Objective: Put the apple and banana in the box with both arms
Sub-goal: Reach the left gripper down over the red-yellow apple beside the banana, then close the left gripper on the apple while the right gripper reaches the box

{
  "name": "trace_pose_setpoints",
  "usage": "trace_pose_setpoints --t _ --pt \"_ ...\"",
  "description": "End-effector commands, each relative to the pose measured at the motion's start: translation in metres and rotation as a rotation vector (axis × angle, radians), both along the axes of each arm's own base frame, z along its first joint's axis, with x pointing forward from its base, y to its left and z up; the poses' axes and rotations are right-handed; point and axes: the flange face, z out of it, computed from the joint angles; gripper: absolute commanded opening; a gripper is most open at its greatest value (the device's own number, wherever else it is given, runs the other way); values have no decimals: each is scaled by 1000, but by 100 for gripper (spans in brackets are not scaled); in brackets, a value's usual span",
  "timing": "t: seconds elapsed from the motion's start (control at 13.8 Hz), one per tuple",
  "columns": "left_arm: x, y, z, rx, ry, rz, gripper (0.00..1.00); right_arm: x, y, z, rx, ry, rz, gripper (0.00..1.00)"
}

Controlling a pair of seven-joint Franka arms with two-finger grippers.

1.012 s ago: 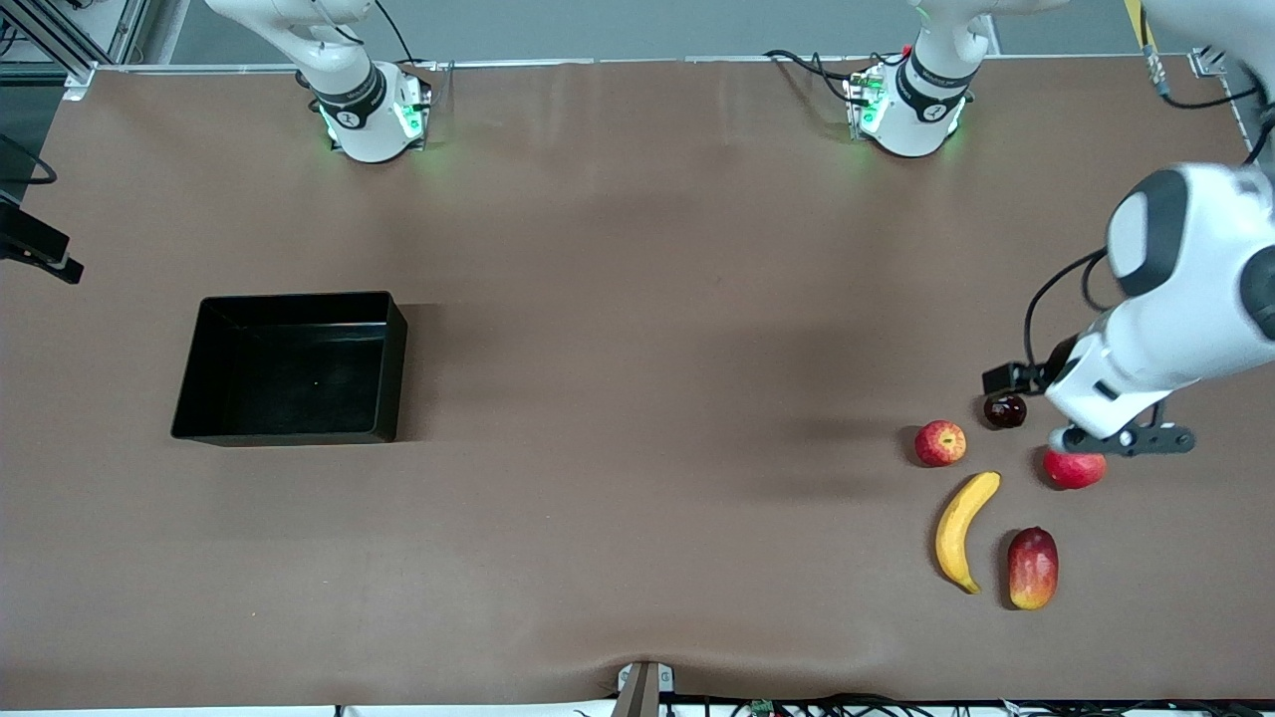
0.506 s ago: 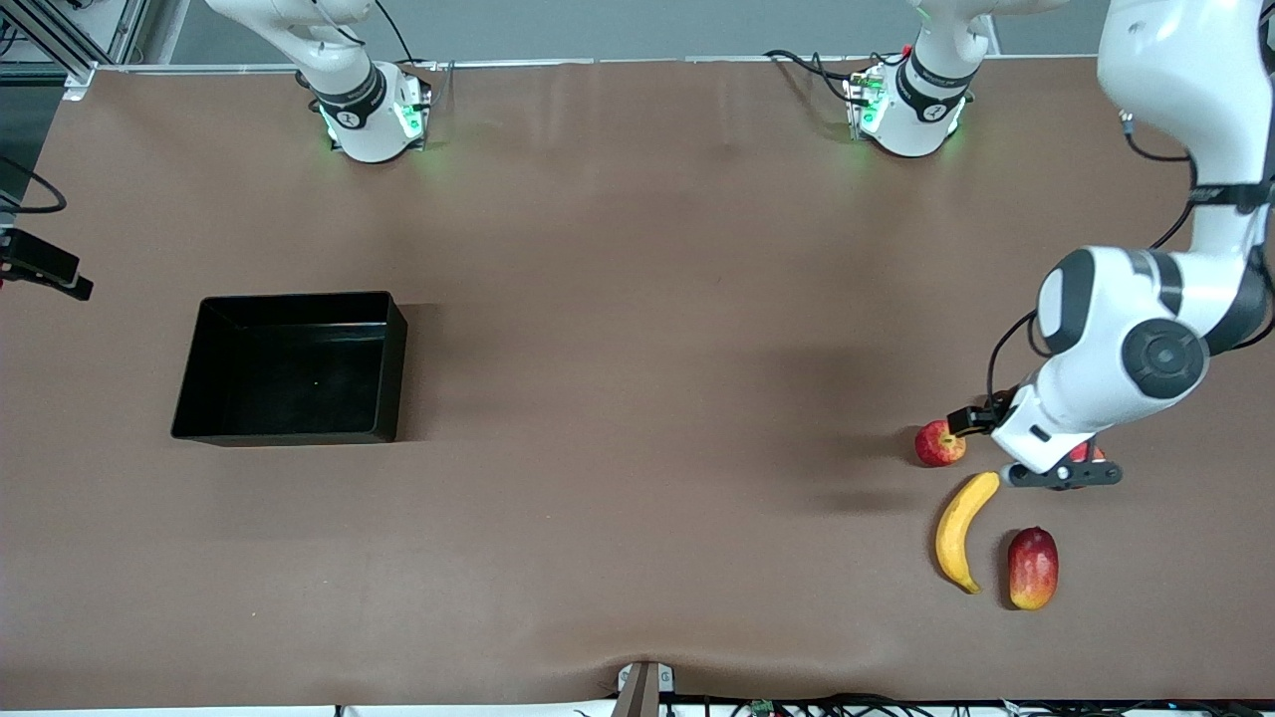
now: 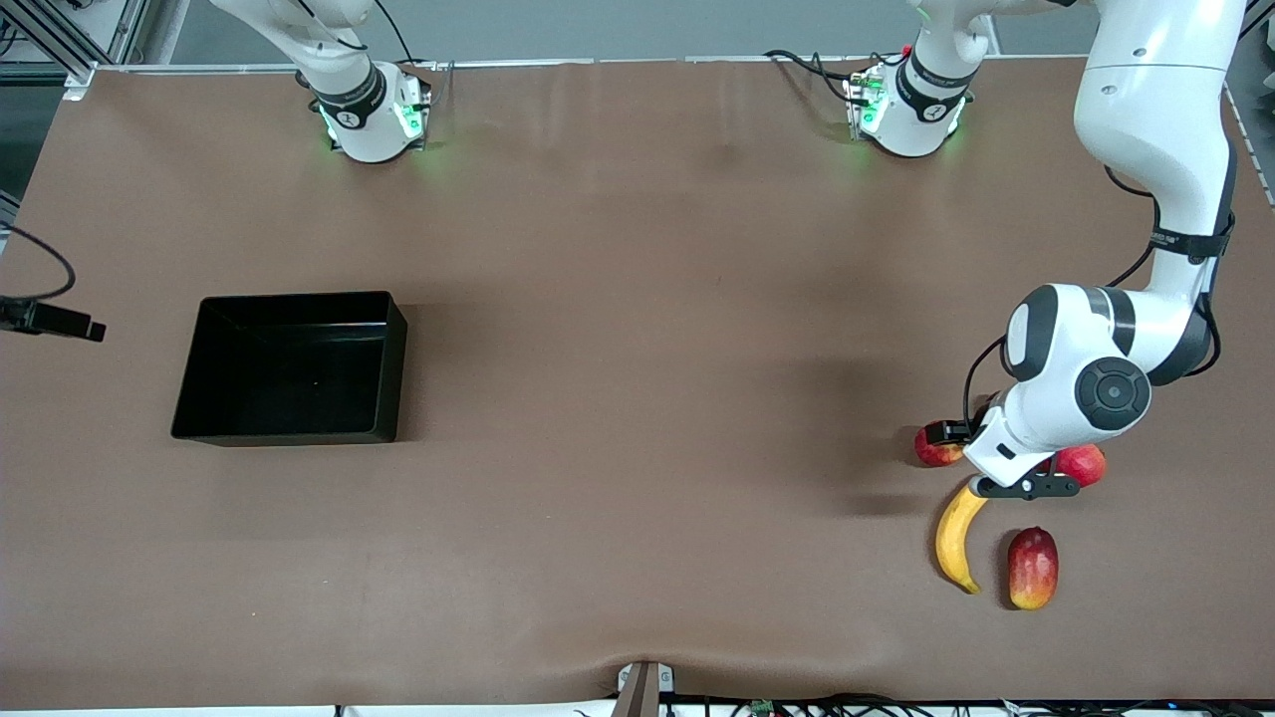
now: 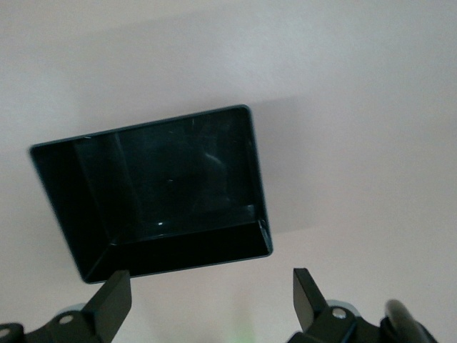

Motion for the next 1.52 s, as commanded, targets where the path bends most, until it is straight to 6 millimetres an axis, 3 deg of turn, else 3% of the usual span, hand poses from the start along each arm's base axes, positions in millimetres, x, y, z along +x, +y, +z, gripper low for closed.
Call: trace_pose_setpoints --t 0.0,0.14,0.22,0.29,0.43,0.51,0.72,0.94,1.01,1.16,1.23,1.45 --pt "4 -4 -2 2 -18 13 67 5 -32 -52 44 67 64 100" --pt "3 -11 -9 1 -12 5 24 8 -40 -81 56 62 87 100" --pt "3 -11 -11 0 -13 5 12 5 -40 -101 61 54 120 100" --pt "4 -11 -14 -3 -22 9 9 1 -42 -119 74 53 154 100" --pt "4 -14 -23 -6 -28 26 14 -3 -45 -132 82 51 180 100" --pt "5 -15 -26 -6 -29 26 22 -4 -47 -146 82 49 180 100" --pt "5 -15 -25 -7 -31 26 55 -12 -44 -199 45 -25 186 100" --pt "5 -14 -25 -7 -31 28 71 -20 -45 -254 32 -59 205 100" --pt "4 -15 -27 -6 -28 26 73 -20 -45 -266 37 -55 222 78" --pt "4 -15 -30 -6 -23 26 82 -22 -39 -270 53 -32 232 12" --pt "3 -15 -33 -6 -19 26 83 -25 -40 -270 69 -6 225 0" --pt "2 -14 -57 -12 -12 30 83 -23 -33 -264 82 12 231 0"
